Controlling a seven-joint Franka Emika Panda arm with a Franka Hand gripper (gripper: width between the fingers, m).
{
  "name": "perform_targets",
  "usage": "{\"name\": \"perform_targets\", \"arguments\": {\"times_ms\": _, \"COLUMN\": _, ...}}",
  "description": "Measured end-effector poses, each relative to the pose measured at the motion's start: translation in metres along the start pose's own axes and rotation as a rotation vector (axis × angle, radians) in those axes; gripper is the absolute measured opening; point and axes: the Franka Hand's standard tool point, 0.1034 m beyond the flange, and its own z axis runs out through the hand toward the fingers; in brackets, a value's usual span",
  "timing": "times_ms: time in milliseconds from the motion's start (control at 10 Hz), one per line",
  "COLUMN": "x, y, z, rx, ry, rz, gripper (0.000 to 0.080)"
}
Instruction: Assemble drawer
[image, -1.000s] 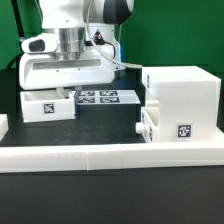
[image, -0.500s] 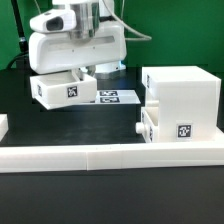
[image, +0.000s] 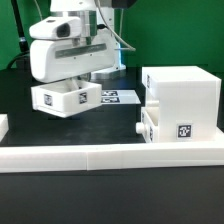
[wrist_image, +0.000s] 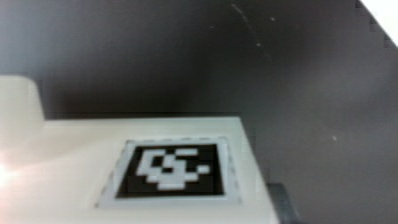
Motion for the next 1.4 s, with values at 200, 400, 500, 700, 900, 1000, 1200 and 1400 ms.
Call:
{"name": "perform_targets", "arguments": {"times_ms": 200, "x": 0.018, "y": 0.020, "z": -0.008, "rx": -0.009, "ry": -0.024, "rz": -0.223, "gripper": 0.0044}}
{"name": "perform_targets", "arguments": {"times_ms": 400, "x": 0.015, "y": 0.019, "z": -0.005, "rx": -0.008, "ry": -0.027, "rz": -0.334, "gripper": 0.0044}}
{"name": "perform_targets", "arguments": {"times_ms": 500, "x": 0.014, "y": 0.019, "z": -0.005, "rx": -0.007, "ry": -0.027, "rz": -0.406, "gripper": 0.0044}}
{"name": "perform_targets", "arguments": {"times_ms": 700, "x": 0.014, "y": 0.019, "z": -0.004, "rx": 0.006, "ry": -0.033, "rz": -0.516, "gripper": 0.0044}}
{"name": "perform_targets", "arguments": {"times_ms": 900, "x": 0.037, "y": 0.034, "z": -0.018, "rx": 0.030, "ry": -0.048, "rz": -0.547, "gripper": 0.0044}}
{"name": "perform_targets", "arguments": {"times_ms": 1000, "x": 0.046, "y": 0.043, "z": -0.021, "rx": 0.046, "ry": -0.055, "rz": -0.550, "gripper": 0.0044}}
{"name": "perform_targets", "arguments": {"times_ms": 1200, "x": 0.051, "y": 0.049, "z": -0.021, "rx": 0.046, "ry": -0.056, "rz": -0.548, "gripper": 0.0044}}
{"name": "perform_targets", "arguments": {"times_ms": 1400, "x": 0.048, "y": 0.048, "z": -0.018, "rx": 0.053, "ry": -0.056, "rz": -0.564, "gripper": 0.0044}}
